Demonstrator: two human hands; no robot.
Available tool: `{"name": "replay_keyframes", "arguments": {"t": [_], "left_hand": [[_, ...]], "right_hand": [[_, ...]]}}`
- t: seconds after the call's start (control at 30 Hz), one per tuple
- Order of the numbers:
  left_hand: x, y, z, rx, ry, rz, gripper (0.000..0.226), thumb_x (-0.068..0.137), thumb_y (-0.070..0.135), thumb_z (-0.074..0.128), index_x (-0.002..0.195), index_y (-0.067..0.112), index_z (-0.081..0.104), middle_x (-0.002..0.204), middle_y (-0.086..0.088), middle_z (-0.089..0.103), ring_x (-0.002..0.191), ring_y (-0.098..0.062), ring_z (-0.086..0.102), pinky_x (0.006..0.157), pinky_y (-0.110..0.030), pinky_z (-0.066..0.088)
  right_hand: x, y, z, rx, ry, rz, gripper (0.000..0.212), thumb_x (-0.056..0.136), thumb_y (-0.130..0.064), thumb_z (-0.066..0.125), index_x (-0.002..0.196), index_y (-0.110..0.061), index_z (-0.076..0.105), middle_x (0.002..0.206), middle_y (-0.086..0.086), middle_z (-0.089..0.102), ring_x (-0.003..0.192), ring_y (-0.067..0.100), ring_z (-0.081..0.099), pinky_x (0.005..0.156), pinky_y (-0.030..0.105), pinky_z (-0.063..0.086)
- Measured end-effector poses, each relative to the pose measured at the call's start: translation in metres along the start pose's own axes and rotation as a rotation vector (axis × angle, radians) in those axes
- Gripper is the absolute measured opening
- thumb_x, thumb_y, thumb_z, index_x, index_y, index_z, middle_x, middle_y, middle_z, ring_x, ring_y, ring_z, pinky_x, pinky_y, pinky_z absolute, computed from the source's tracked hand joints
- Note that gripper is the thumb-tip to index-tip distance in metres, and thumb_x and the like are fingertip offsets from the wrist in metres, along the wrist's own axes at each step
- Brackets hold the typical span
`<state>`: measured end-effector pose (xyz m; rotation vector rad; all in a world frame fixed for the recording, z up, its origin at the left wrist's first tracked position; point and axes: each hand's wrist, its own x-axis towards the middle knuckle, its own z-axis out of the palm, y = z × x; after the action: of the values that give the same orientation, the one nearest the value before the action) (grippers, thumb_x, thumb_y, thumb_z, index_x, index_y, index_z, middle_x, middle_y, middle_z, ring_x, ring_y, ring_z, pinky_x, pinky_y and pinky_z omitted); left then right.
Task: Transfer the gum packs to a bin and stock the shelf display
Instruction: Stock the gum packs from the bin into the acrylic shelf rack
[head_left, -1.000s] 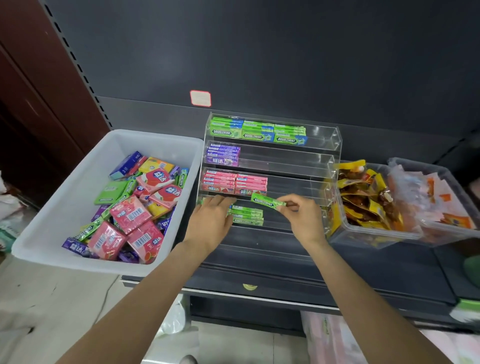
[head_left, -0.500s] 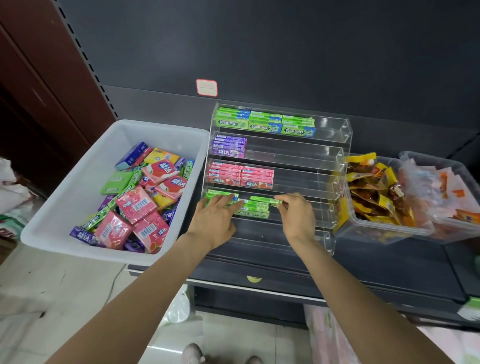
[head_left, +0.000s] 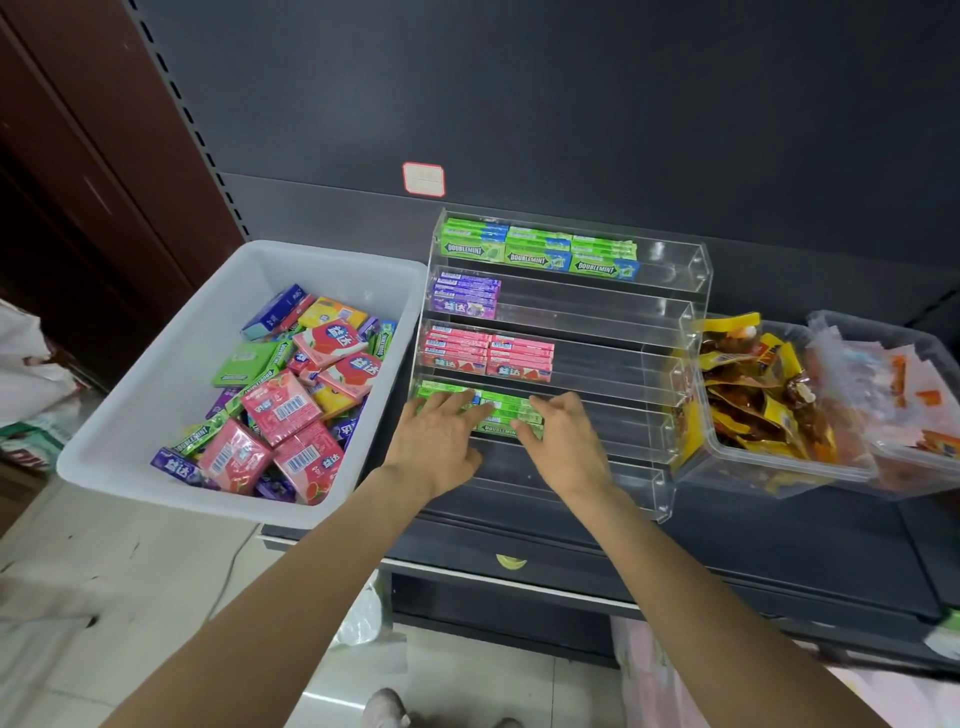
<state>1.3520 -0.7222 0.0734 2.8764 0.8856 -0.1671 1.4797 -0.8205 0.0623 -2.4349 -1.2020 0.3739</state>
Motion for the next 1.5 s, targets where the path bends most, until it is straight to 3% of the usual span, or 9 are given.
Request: {"name": "replay_keyframes", "arguments": {"t": [0.17,0.33,0.43,0.7,0.83,0.97,1.13,1.3,1.5], "left_hand": [[-0.01,-0.005,-0.016,-0.153,0.179,-0.042,0.05,0.092,0.026,0.048,0.141,0.024,0.037,0.145,0.0,0.039,0.133,-0.019,0.035,0.108,-0.036,0.028],[-0.024,-0.048,-0.048,-0.308,0.475,-0.086,0.027,0.089,0.014,0.055,0.115,0.014,0.061,0.109,-0.006,0.063,0.099,-0.026,0.058,0.084,-0.038,0.046],[-0.022,-0.096,-0.063,-0.369,0.548,-0.193,0.024,0.088,0.013,0.055,0.11,0.013,0.064,0.105,-0.008,0.064,0.091,-0.027,0.06,0.08,-0.038,0.05],[0.03,-0.232,-0.062,-0.394,0.371,-0.29,0.026,0.088,0.018,0.056,0.114,0.013,0.058,0.111,-0.012,0.058,0.107,-0.034,0.052,0.087,-0.041,0.044],[0.06,-0.265,-0.05,-0.387,0.173,-0.212,0.041,0.089,0.026,0.057,0.127,0.016,0.049,0.129,-0.007,0.049,0.121,-0.028,0.041,0.099,-0.038,0.038],[0.079,-0.278,-0.035,-0.334,0.049,-0.095,0.061,0.087,0.044,0.057,0.14,0.024,0.036,0.147,0.0,0.035,0.137,-0.022,0.027,0.11,-0.037,0.026],[0.085,-0.288,-0.016,-0.163,-0.115,-0.022,0.084,0.084,0.066,0.046,0.15,0.028,0.011,0.159,0.004,-0.003,0.145,-0.016,-0.008,0.117,-0.039,0.001],[0.085,-0.29,-0.012,-0.169,-0.12,-0.016,0.081,0.084,0.067,0.042,0.149,0.029,0.014,0.159,0.004,-0.003,0.145,-0.016,-0.011,0.118,-0.042,0.0],[0.087,-0.289,-0.014,-0.2,-0.112,-0.021,0.079,0.083,0.065,0.047,0.148,0.029,0.02,0.159,0.004,0.003,0.145,-0.017,-0.008,0.117,-0.041,0.002]], "right_hand": [[-0.004,-0.013,-0.007,0.026,0.079,-0.101,0.042,0.095,-0.032,0.05,0.133,-0.013,0.051,0.121,0.001,0.046,0.114,0.015,0.049,0.09,0.028,0.047],[0.009,-0.063,-0.01,0.239,0.146,-0.236,0.028,0.094,-0.017,0.051,0.119,-0.011,0.062,0.116,0.0,0.056,0.11,0.015,0.052,0.095,0.024,0.04],[0.027,-0.105,-0.004,0.334,0.152,-0.276,0.025,0.092,-0.011,0.052,0.113,-0.009,0.064,0.111,0.002,0.058,0.102,0.014,0.055,0.095,0.027,0.043],[0.1,-0.2,0.041,0.326,0.068,-0.217,0.026,0.093,-0.011,0.052,0.117,-0.008,0.06,0.117,0.006,0.056,0.104,0.018,0.058,0.095,0.029,0.046],[0.138,-0.212,0.074,0.176,-0.059,-0.036,0.023,0.093,-0.016,0.052,0.114,-0.008,0.057,0.116,0.009,0.057,0.104,0.023,0.056,0.084,0.026,0.04],[0.157,-0.211,0.094,0.053,-0.131,0.082,0.014,0.093,-0.011,0.05,0.105,-0.011,0.057,0.11,0.008,0.059,0.09,0.022,0.058,0.073,0.027,0.043],[0.174,-0.211,0.106,-0.029,-0.17,0.085,0.047,0.091,0.001,0.049,0.135,-0.014,0.047,0.131,0.009,0.053,0.119,0.027,0.052,0.101,0.036,0.043],[0.181,-0.211,0.105,-0.06,-0.151,0.069,0.016,0.092,-0.009,0.052,0.101,-0.012,0.064,0.102,0.008,0.063,0.086,0.022,0.06,0.072,0.026,0.045],[0.177,-0.218,0.082,-0.233,-0.148,0.004,0.01,0.09,-0.013,0.054,0.096,-0.011,0.061,0.102,0.007,0.052,0.086,0.024,0.054,0.068,0.028,0.035]]}}
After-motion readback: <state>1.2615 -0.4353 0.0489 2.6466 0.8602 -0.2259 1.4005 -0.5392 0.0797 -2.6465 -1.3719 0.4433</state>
